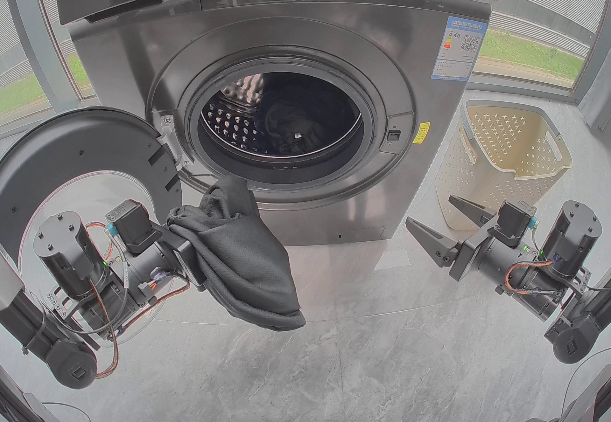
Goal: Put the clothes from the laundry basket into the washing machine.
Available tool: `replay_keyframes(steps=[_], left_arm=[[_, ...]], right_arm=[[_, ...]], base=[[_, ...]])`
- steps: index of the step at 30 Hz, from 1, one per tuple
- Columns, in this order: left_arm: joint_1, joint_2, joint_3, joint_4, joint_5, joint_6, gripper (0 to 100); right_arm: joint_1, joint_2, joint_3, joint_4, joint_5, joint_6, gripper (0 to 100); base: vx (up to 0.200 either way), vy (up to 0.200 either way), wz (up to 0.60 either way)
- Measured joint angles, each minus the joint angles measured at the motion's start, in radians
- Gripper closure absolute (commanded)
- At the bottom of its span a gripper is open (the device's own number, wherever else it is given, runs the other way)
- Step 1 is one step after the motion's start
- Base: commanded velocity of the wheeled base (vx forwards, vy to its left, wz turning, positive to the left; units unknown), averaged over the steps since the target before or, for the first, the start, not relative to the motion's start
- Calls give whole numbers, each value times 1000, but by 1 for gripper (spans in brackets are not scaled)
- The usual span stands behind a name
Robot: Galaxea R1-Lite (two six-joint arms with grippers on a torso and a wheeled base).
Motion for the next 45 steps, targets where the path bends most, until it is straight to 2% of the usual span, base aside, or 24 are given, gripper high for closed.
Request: replay_keyframes(steps=[7, 17, 23, 26, 32, 35, 45], left_arm=[[1, 1, 2, 0, -20, 0, 100], [-6, 1, 14, -1, -22, 6, 100], [-10, 7, 15, 0, -23, 8, 100], [-11, 9, 16, 0, -19, 10, 100], [-20, 14, 22, 0, -18, 44, 100], [-22, 16, 24, -1, -21, 46, 100], [-25, 31, 27, 0, -21, 52, 100]], right_arm=[[-2, 1, 3, -1, 0, 0, 0], [-3, 9, 7, -1, 0, 1, 0], [-3, 12, 10, 0, -1, 1, 0], [-2, 13, 10, 0, -1, 2, 0], [-1, 14, 11, 1, -2, 2, 0], [1, 15, 11, 2, -2, 2, 0], [7, 15, 13, 4, -2, 2, 0]], base=[[143, 0, 0], [20, 0, 0], [200, 0, 0], [0, 0, 0], [0, 0, 0], [0, 0, 0], [200, 0, 0]])
